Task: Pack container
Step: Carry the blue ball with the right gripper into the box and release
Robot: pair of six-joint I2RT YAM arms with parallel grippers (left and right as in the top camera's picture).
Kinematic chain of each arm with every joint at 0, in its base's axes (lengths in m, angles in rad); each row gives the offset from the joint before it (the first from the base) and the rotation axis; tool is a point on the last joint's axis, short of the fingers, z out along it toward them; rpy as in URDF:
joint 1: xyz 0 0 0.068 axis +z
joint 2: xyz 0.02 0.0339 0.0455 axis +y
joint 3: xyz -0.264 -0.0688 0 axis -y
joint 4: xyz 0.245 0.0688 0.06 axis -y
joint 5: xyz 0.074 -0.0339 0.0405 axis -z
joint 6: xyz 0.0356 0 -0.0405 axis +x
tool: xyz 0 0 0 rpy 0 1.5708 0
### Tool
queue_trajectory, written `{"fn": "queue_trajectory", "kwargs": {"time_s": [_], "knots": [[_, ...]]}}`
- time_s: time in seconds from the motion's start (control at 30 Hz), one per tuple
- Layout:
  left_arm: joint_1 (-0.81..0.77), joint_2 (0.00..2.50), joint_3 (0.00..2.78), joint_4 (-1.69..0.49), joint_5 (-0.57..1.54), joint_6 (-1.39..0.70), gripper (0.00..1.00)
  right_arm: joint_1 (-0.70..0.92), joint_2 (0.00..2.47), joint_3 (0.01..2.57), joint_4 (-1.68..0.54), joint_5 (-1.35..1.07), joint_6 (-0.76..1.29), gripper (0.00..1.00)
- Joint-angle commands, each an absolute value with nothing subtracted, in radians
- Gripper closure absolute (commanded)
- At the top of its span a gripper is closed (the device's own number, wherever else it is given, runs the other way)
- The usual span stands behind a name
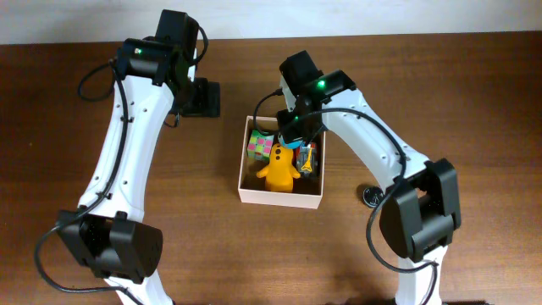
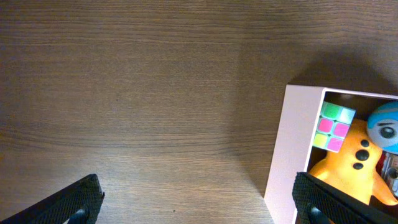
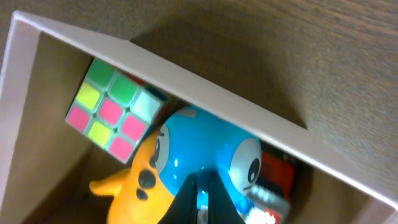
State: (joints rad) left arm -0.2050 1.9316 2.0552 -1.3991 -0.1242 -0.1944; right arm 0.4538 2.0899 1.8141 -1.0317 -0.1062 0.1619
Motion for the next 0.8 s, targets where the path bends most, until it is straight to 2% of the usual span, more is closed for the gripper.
{"fn": "queue_trajectory", "kwargs": {"time_s": [0.0, 0.77], "knots": [[-0.203, 1.92, 2.064, -1.4, -0.128, -0.196, 0.01, 0.464, 2.13, 1.786, -1.042, -0.099, 0.173, 0.96], [-0.203, 1.92, 2.064, -1.4, -0.128, -0.196, 0.01, 0.464, 2.176, 1.68, -0.934, -0.095, 0.172, 0.93]]}}
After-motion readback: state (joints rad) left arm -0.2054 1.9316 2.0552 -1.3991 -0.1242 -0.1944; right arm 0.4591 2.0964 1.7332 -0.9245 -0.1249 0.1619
